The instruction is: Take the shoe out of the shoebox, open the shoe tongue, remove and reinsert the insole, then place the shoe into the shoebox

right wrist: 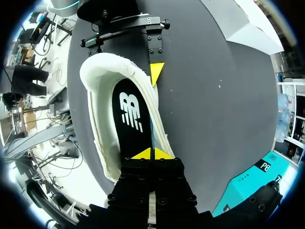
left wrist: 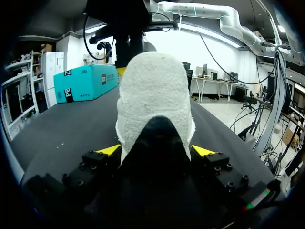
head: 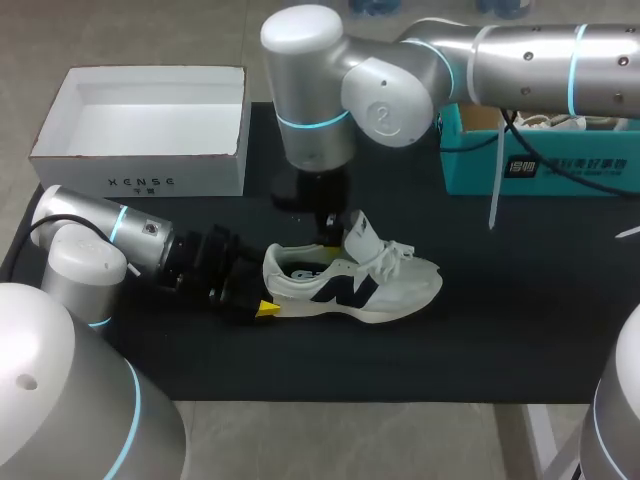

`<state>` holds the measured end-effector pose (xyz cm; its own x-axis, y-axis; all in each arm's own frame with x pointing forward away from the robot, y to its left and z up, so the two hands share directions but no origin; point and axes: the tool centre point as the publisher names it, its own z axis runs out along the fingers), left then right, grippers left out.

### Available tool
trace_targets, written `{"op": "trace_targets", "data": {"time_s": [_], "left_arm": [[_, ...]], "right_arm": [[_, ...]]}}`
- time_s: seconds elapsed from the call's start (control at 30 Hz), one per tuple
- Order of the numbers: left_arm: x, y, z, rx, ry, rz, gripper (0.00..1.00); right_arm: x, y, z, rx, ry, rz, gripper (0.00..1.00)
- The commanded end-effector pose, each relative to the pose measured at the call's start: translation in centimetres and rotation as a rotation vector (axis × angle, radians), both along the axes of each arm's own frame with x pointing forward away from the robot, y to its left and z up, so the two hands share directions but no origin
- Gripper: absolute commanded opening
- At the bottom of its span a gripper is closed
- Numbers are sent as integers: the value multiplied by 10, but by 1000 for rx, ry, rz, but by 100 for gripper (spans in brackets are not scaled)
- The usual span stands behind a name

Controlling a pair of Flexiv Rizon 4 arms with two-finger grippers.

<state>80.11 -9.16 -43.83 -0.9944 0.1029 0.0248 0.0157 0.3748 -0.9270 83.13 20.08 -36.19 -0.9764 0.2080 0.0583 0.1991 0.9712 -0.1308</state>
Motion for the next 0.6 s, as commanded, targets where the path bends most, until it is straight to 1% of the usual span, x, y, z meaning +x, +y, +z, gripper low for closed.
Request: {"op": "trace_targets", "data": {"time_s": [0.03,0.1,0.13,0.17,0.33,0.5,0.6], "left_arm": [[0,1,-5,2,0,0,0],[0,1,-5,2,0,0,0],[0,1,-5,2,0,0,0],[0,1,-5,2,0,0,0],[0,1,-5,2,0,0,0],[0,1,-5,2,0,0,0],[0,1,-5,2,0,0,0]], "right_arm": [[3,0,-3,7,1,-2,3],[3,0,-5,13,3,-2,22],[3,0,-6,18,5,-1,27],[3,0,-6,20,5,-2,30],[1,0,-8,29,10,-9,35],[-1,0,-11,33,14,-14,32],[-2,-1,-16,36,19,-16,32]]}}
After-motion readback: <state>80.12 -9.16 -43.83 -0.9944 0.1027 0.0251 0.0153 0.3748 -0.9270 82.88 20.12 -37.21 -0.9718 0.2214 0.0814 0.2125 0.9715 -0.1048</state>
